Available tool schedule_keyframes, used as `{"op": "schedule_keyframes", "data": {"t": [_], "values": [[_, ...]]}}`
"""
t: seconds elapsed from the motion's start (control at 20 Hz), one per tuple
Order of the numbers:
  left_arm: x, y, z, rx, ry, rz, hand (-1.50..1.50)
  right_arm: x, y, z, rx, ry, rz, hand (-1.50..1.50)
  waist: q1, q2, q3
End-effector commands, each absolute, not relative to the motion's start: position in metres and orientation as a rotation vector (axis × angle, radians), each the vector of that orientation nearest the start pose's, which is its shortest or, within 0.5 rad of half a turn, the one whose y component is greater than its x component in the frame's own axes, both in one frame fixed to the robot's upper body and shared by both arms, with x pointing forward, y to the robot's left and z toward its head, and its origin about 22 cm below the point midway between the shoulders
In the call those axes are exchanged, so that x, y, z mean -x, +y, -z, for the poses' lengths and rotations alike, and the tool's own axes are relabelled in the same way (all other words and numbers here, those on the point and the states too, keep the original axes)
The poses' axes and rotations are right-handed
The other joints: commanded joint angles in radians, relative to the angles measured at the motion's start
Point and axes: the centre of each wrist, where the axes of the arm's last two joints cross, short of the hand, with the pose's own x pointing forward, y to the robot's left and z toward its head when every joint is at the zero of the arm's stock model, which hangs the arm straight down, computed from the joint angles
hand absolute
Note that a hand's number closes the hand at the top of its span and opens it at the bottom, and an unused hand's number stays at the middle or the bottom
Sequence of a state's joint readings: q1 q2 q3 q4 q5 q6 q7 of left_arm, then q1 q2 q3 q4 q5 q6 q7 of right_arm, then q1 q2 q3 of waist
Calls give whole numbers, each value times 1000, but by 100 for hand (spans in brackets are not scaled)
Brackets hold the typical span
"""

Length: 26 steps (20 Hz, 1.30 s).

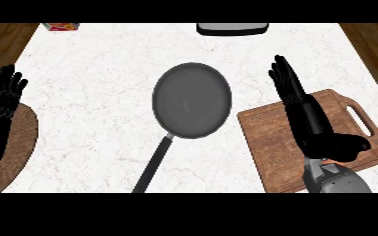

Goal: Pick the squash from the cutting board and place it in the pan

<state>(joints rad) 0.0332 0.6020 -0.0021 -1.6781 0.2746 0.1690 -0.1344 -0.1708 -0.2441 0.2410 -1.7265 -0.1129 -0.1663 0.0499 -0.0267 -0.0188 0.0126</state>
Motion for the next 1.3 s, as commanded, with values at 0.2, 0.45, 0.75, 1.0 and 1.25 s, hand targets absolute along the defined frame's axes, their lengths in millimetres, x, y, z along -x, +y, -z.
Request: {"op": "schedule_keyframes", "data": {"t": [0.2, 0.45, 0.75, 1.0, 1.25], "values": [[-227, 369, -38, -519, -1376, 108, 0, -266, -247, -105, -435, -1881, -391, -150, 5, 35, -7], [-211, 382, -15, -530, -1231, 17, 0, -253, -345, -83, 360, -1831, -98, 150, -69, 41, -8], [-246, 363, -21, -520, -1216, 63, 0, -197, -413, -42, 26, -2038, 9, -150, -15, 22, -10], [-251, 383, -36, -502, -1199, 85, 0, -181, -463, -72, 131, -1972, -271, -150, 11, 18, -12], [-259, 359, -14, -504, -1202, 84, 0, -198, -462, -136, 332, -1789, -584, -150, 19, 22, -15]]}}
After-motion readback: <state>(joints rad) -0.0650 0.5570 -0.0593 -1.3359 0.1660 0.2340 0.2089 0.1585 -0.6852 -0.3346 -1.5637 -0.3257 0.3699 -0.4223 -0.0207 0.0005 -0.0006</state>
